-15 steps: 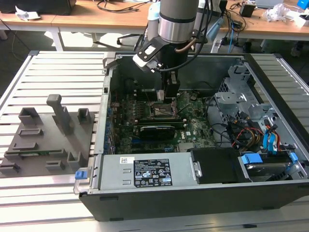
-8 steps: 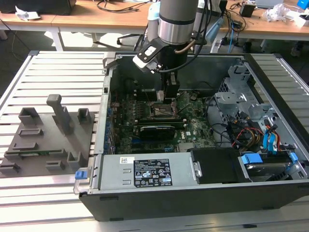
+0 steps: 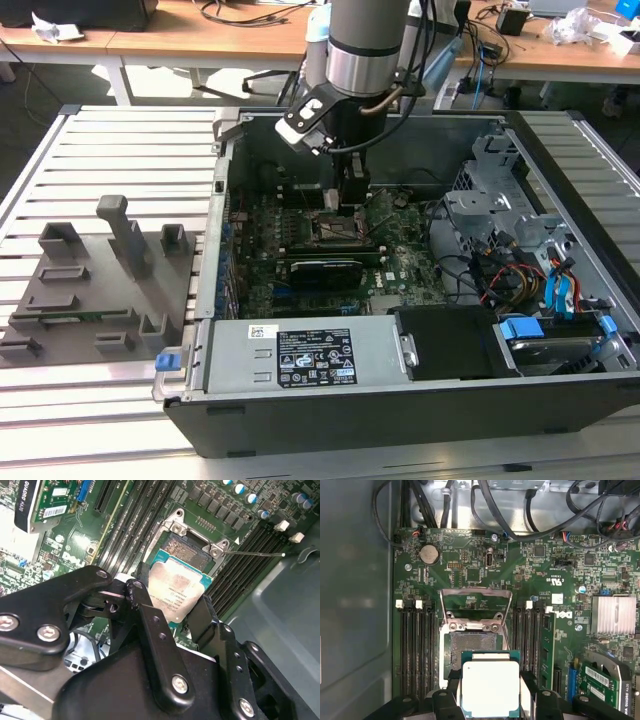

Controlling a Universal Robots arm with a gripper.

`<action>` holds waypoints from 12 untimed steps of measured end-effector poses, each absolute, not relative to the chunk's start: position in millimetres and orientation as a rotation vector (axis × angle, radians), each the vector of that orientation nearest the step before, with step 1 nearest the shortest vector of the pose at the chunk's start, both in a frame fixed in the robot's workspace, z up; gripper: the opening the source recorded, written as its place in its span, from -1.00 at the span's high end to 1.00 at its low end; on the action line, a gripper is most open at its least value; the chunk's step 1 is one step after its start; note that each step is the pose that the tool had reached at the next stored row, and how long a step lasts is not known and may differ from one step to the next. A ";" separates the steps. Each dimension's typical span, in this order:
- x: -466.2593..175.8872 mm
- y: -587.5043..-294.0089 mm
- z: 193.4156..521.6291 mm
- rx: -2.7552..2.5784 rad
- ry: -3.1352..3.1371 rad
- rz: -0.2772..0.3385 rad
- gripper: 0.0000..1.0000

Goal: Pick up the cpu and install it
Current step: 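Place the cpu into insertion slot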

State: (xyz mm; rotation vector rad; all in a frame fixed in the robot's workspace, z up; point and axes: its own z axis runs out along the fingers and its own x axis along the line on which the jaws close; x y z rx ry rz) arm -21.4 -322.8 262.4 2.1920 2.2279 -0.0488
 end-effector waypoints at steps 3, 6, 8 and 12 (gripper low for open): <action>-21.4 -322.6 260.1 2.192 2.228 -0.049 -0.09; -21.4 -322.5 257.9 2.192 2.228 -0.049 -0.09; -21.5 -322.3 255.1 2.192 2.228 -0.049 -0.09; -21.4 -319.9 247.9 2.192 2.228 -0.049 -0.09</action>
